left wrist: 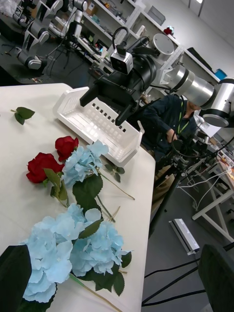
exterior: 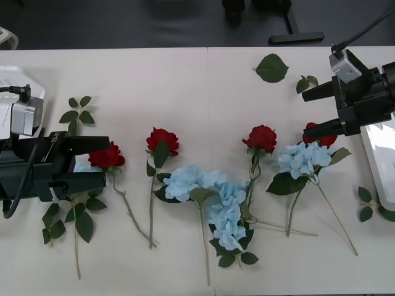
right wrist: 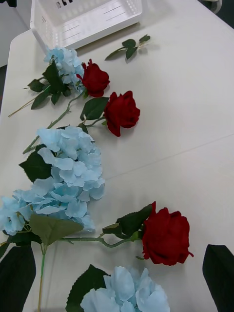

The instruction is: Place the red flowers into the right box and the blue flowers into the left box. If a person shows an open palm, hand one flower to the person first, then continue sorting.

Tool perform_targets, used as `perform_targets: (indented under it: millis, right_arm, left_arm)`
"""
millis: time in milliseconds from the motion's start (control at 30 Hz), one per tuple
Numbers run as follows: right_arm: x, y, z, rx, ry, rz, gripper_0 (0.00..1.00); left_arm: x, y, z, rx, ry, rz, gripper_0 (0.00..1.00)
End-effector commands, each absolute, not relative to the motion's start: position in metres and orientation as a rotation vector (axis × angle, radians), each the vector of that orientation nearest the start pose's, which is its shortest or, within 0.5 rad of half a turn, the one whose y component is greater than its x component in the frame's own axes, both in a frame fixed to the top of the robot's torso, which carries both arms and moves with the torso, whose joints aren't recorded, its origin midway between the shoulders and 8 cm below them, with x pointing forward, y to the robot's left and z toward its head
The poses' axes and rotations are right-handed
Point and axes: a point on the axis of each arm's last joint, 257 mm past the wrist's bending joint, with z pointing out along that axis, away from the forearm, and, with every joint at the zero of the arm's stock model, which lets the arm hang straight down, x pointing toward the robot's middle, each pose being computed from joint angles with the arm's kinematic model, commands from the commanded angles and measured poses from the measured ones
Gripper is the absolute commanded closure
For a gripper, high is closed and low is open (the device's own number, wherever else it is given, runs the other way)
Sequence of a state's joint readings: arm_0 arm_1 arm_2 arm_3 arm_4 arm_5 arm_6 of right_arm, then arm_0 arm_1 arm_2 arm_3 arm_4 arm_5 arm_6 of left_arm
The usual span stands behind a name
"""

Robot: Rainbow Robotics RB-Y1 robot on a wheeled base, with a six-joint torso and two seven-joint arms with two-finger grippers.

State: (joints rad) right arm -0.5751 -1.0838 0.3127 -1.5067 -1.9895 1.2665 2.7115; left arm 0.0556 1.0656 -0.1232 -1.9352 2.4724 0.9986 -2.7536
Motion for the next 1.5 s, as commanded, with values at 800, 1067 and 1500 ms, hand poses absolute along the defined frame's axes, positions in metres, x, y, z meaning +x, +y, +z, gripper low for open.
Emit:
perform_targets:
  millis: [800,1067,1500]
  right_arm:
    - [0.393,-0.329,-0.259,-1.197,2.455,0.356,0.00]
    - [0.391,-0.318,-0.293,-0.962,2.515,0.272,0.00]
    - [0.402,-0.289,-0.326,-0.722,2.570,0.254,0.00]
  left_arm:
    - [0.287,0.233,-0.089,1.045,2.013,-1.000,0.00]
    - [0.275,0.274,-0.137,0.646,2.399,-0.951,0.00]
    - [0.275,0.306,-0.231,0.288,2.644,-0.615,0.00]
